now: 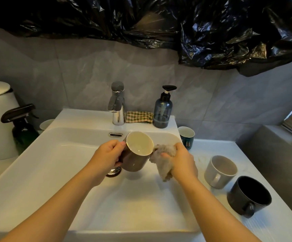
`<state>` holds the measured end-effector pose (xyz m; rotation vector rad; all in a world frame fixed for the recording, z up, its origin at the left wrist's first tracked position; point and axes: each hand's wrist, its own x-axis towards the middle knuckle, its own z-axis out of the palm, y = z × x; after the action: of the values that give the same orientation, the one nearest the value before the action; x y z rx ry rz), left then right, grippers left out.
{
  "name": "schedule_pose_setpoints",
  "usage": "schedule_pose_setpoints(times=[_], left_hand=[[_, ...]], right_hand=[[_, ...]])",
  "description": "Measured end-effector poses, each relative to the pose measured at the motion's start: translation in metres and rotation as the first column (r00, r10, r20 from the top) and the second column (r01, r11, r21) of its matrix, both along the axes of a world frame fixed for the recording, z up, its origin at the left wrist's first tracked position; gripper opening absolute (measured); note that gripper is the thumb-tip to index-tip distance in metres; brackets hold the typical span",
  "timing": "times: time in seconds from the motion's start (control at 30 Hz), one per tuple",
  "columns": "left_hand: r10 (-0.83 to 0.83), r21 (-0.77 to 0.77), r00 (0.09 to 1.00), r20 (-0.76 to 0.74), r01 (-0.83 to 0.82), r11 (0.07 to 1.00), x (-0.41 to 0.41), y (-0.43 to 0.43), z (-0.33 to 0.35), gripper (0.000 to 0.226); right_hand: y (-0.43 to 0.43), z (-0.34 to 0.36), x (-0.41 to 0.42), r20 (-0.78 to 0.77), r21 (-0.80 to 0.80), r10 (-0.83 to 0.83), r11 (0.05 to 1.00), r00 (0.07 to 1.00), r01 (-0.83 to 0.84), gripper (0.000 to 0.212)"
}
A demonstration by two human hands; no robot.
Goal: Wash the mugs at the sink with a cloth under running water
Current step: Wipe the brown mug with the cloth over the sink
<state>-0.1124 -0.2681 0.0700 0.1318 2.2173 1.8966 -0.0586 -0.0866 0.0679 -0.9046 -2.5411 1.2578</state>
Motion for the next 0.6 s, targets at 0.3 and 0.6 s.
schedule_pose_setpoints(times=[0.3,0.6], left_hand=[[-0.092,-0.086,0.994,-0.057,0.087,0.993,0.008,0.007,0.000,0.038],[0.041,-0.121,0.994,-0.101,-0.053,0.991,0.008,0.011,-0.003,0.037]], right_hand=[[-0.026,0.006,-0.018,-0.355,-0.153,0.299,0.916,0.886,-0.370,0.028],[-0.020,-0.001,-0.007,-0.149,-0.170,0.131,0.973,0.980,-0.156,0.039]])
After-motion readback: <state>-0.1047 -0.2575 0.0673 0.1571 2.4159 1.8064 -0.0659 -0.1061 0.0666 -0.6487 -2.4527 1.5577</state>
